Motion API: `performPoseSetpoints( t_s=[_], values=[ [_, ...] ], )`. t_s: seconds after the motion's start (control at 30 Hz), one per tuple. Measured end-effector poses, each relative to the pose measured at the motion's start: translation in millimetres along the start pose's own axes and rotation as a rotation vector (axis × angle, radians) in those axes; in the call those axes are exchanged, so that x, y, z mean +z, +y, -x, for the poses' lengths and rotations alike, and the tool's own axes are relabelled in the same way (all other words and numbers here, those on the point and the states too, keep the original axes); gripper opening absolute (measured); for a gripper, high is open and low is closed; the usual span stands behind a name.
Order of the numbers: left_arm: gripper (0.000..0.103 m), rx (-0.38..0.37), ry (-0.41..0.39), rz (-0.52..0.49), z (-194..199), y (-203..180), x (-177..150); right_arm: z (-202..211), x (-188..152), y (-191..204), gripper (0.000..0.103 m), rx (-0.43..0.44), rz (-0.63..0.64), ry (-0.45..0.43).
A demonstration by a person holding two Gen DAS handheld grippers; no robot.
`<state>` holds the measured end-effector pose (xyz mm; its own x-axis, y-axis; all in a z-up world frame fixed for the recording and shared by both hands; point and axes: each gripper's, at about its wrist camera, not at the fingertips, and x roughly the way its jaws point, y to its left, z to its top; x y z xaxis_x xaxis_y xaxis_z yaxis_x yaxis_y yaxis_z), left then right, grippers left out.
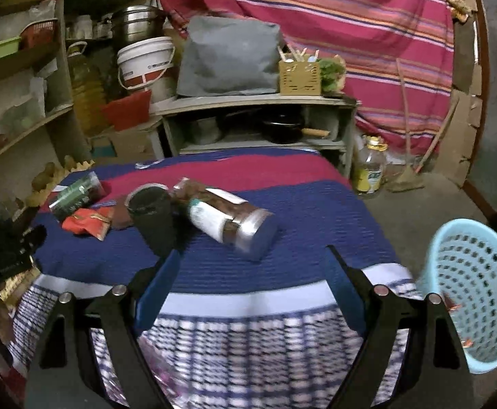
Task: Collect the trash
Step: 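Move both open grippers back over the table, then grasp the red snack packet with the left gripper while the right grasps the black cup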
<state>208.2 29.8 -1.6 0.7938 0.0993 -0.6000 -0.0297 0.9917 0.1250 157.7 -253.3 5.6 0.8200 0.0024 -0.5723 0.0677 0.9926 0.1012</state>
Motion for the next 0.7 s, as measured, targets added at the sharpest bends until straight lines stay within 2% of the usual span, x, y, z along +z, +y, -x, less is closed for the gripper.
performPoseSetpoints(
  t_s=[0.13, 0.3, 0.37, 0.53, 0.7],
  values=[
    [0.097, -0.009, 0.026, 0.033, -19.6, 9.7, -1.4, -23.6, 6.0, 29.2, 0.083, -0.001, 0.03, 0.023],
    [0.097, -0.035, 0.08, 0.067, -50.7, 7.7, 4.1, -45.1, 12.6, 40.6, 0.083, -0.006, 0.0, 0.039],
    [0.097, -0.043, 0.089, 0.055, -61.1, 1.4, 9.2, -53.4, 8.7, 40.4, 0.083, 0.012, -0.017, 0.045],
    [0.097, -0.023, 0.088, -0.005, -86.3, -16.1, 22.9, -71.7, -0.9, 38.4, 0.083, -0.011, 0.028, 0.093],
    [0.094, -0.04, 0.202, -0.014, -127.2, -24.3, 18.0, -73.0, 1.1, 35.4, 0.083, -0.011, 0.045, 0.089]
  ],
)
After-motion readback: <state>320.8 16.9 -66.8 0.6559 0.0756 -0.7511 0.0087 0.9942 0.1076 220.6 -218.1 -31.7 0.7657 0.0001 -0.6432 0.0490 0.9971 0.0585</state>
